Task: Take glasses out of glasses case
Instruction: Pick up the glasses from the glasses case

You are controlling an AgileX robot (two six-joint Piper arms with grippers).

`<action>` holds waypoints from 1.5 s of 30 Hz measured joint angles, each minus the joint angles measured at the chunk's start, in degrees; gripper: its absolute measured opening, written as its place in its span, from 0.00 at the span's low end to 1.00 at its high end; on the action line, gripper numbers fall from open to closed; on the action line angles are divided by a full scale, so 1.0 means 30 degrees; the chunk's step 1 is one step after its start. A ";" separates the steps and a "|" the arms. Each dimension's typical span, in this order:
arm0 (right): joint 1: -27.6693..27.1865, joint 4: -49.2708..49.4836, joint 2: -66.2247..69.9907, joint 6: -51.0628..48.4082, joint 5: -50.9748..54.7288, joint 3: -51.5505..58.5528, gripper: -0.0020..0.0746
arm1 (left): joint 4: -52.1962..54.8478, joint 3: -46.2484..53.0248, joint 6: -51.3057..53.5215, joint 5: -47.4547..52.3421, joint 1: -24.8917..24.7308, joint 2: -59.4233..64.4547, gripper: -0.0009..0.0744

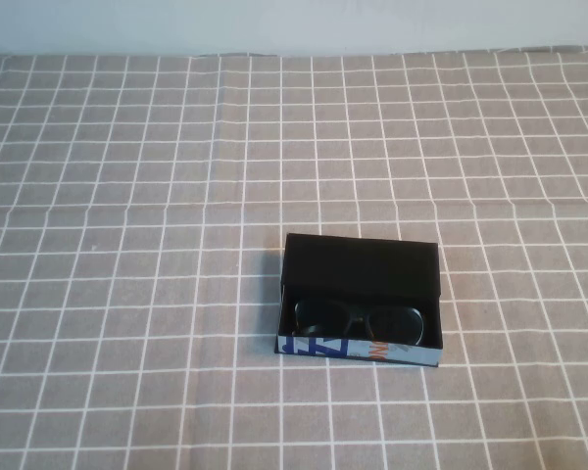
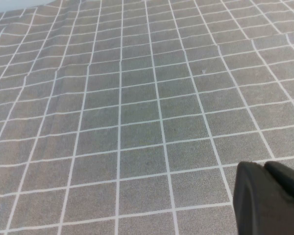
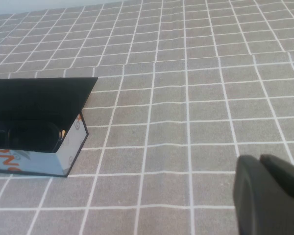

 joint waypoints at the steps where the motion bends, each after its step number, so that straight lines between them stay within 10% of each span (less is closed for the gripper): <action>1: 0.0000 0.0000 0.0000 0.0000 0.0000 0.0000 0.00 | 0.0000 0.0000 0.0000 0.0000 0.0000 0.0000 0.01; 17: 0.0000 0.1753 0.0000 0.0000 0.0000 0.0000 0.00 | 0.0000 0.0000 0.0000 0.0000 0.0000 0.0000 0.01; 29: 0.0000 1.5041 0.0000 0.0000 -0.2004 0.0000 0.00 | 0.0000 0.0000 0.0000 0.0000 0.0000 0.0000 0.01; 45: 0.0000 1.5509 0.0000 -0.2793 -0.1339 -0.0929 0.00 | 0.0000 0.0000 0.0000 0.0000 0.0000 0.0000 0.01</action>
